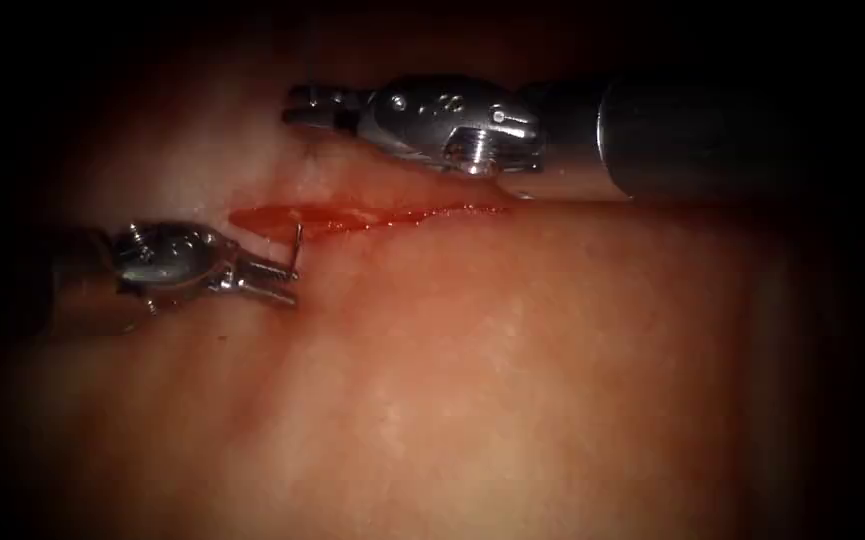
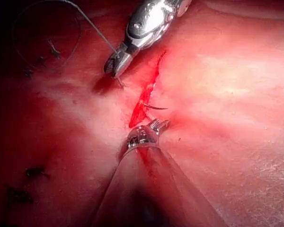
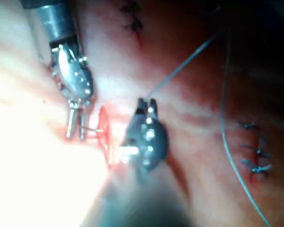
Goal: Wound Closure
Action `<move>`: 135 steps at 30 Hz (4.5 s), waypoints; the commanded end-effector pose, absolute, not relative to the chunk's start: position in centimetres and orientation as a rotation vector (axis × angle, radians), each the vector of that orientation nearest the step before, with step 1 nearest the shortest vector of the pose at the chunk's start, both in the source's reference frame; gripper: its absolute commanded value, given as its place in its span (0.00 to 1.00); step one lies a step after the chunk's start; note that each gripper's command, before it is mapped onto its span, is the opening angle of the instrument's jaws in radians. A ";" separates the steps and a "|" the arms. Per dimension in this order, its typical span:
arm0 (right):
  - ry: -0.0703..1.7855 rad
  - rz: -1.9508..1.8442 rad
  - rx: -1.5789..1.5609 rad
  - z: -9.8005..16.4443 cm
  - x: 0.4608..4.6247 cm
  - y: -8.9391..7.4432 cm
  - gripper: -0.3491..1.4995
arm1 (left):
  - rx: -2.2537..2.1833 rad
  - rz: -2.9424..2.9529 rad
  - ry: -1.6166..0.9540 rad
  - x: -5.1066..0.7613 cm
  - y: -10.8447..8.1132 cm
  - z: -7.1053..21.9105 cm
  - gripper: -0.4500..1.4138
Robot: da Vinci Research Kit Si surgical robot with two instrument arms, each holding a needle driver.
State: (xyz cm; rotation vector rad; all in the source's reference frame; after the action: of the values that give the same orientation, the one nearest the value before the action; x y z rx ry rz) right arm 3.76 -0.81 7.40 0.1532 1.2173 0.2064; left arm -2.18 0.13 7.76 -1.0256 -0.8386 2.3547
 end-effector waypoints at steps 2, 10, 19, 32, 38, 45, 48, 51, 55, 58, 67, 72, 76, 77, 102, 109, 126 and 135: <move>1.229 0.242 0.194 7.5 3.85 -0.8 0.00 | -1.028 2.356 -0.838 -2.23 0.2 7.8 0.32; 1.210 0.394 0.494 7.7 3.89 -0.9 0.00 | -1.032 2.361 -0.836 -2.23 0.2 7.8 0.32; 1.121 0.488 0.692 7.7 3.90 -1.1 0.00 | -1.036 2.365 -0.836 -2.23 0.2 7.8 0.32; 1.071 0.608 0.557 7.7 3.72 -0.8 0.63 | -1.078 2.435 -0.749 -2.28 0.2 7.6 0.31; 1.074 0.587 0.519 7.8 3.67 -0.8 0.77 | -1.190 2.515 -0.602 -2.34 0.2 7.2 0.34; 1.078 0.583 0.517 7.8 3.62 -0.8 0.78 | -1.251 2.570 -0.484 -2.19 0.0 6.9 0.36; 1.087 0.584 0.519 7.8 3.61 -0.7 0.78 | -1.265 2.594 -0.401 -2.12 0.0 6.9 0.41; 1.093 0.586 0.518 7.8 3.60 -0.7 0.76 | -1.322 2.619 -0.321 -2.11 0.0 6.9 0.46; 1.093 0.586 0.518 7.8 3.57 -0.7 0.75 | -1.398 2.653 -0.270 -2.16 0.0 7.0 0.59; 1.102 0.585 0.513 7.8 3.56 -0.7 0.75 | -1.439 2.670 -0.242 -2.25 0.1 7.0 0.70; 1.109 0.576 0.507 7.9 3.49 -0.7 0.72 | -1.506 2.706 -0.237 -2.47 0.2 7.2 0.72; 1.117 0.582 0.502 7.9 3.47 -0.6 0.71 | -1.536 2.730 -0.225 -2.51 0.2 7.3 0.69; 1.120 0.583 0.502 7.9 3.46 -0.6 0.70 | -1.540 2.730 -0.229 -2.54 0.2 7.3 0.68; 1.120 0.583 0.502 7.9 3.46 -0.6 0.70 | -1.542 2.734 -0.224 -2.55 0.2 7.3 0.68; 1.134 0.581 0.488 7.9 3.42 -0.6 0.60 | -1.455 2.625 -0.314 -2.54 0.3 7.6 0.00; 1.138 0.582 0.489 7.9 3.40 -0.6 0.57 | -1.443 2.479 -0.468 -2.50 0.3 7.3 0.00; 1.150 0.554 0.522 7.9 3.41 -0.7 0.58 | -1.548 2.234 -0.831 -2.55 0.2 6.3 0.00; 1.168 0.664 0.613 7.6 3.23 -0.7 0.73 | -1.610 2.390 -0.544 -2.36 0.6 6.2 0.00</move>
State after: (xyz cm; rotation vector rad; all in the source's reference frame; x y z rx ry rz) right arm 3.15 -0.72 7.62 0.6183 1.1635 0.6693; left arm -2.30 0.65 6.11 -1.6078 -0.5134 2.4036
